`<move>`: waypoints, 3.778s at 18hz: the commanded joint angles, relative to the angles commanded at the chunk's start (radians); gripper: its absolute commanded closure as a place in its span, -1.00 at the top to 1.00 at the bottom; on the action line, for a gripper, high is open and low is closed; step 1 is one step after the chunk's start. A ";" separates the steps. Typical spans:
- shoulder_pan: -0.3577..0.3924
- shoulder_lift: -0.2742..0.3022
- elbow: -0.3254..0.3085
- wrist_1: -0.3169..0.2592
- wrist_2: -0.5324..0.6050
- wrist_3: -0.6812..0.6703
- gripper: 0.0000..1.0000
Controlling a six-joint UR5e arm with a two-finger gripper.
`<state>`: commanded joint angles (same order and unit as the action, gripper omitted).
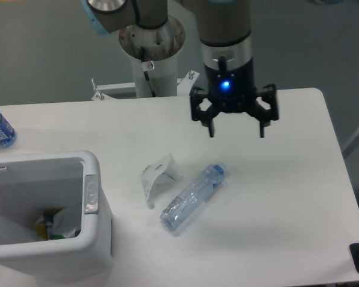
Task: Place the trash in the trash can
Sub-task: 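Move the open gripper over the crumpled clear plastic wrapper, then lower the gripper and close it on the plastic wrapper, then lift the wrapper and carry it over the white trash bin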
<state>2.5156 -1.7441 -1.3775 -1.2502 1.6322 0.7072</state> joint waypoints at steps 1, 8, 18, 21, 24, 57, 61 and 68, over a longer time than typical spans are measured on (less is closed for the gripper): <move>0.003 -0.002 -0.005 0.003 0.000 0.002 1.00; 0.005 0.000 -0.098 0.070 -0.014 -0.005 1.00; -0.127 0.026 -0.369 0.170 -0.015 0.009 1.00; -0.175 0.008 -0.423 0.176 -0.015 0.079 1.00; -0.221 -0.035 -0.448 0.181 -0.006 0.092 1.00; -0.074 0.121 -0.272 0.113 -0.458 -0.050 -1.00; 0.003 0.121 -0.118 0.120 -0.648 -0.237 -1.00; -0.119 0.135 -0.057 0.196 -0.677 -0.462 -1.00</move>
<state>2.3965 -1.6091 -1.4343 -1.0540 0.9556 0.2456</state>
